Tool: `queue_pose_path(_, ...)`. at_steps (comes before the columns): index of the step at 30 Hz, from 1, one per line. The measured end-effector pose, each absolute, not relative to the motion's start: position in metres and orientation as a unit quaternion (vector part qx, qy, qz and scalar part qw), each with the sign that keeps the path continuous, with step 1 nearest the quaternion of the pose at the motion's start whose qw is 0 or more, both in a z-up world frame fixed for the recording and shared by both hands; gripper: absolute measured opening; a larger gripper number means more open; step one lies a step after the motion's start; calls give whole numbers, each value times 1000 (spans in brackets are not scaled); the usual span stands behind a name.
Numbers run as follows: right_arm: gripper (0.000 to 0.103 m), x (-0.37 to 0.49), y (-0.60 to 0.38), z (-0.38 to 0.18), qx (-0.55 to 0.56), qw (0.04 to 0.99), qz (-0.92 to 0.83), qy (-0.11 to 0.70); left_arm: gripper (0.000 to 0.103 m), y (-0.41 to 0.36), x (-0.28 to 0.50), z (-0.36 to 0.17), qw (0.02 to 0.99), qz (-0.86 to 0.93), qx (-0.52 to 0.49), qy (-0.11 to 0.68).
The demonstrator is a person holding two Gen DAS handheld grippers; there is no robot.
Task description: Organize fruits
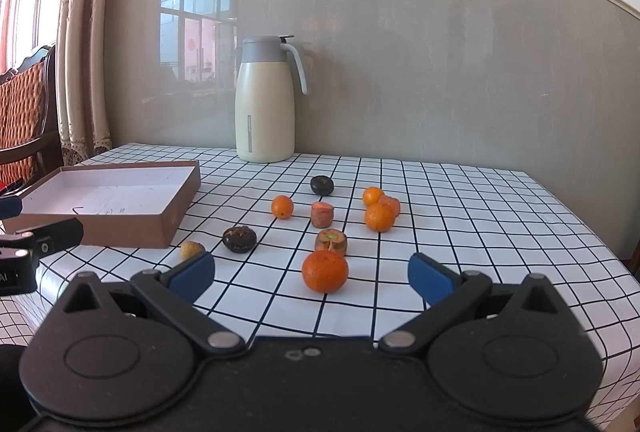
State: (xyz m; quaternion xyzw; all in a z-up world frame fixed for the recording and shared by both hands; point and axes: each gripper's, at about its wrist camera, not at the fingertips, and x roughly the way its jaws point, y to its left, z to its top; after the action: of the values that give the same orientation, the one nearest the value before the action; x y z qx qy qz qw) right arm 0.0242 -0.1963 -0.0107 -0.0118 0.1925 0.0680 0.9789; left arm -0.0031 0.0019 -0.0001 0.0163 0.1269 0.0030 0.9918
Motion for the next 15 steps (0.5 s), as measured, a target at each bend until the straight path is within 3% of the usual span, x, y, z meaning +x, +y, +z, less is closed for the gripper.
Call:
queue_pose_path(8, 97, 28, -195, -11, -15, 977, 70, 199, 103, -3, 1, 0, 990, 0, 27, 136)
queue_pose_path(11, 84, 40, -194, -11, -13, 974, 78, 214, 103, -7, 13, 1, 989, -14, 23, 147)
queue_pose_path(12, 72, 45, -194, -12, -13, 972, 76, 220, 103, -9, 17, 0, 989, -20, 22, 146)
queue_pose_path(13, 68, 50, -194, -14, -16, 971, 75, 227, 103, -12, 21, 0, 989, -23, 24, 144)
queue_pose_path(15, 68, 56, -193, -16, -22, 969, 74, 233, 103, -20, 27, -2, 989, -26, 38, 142)
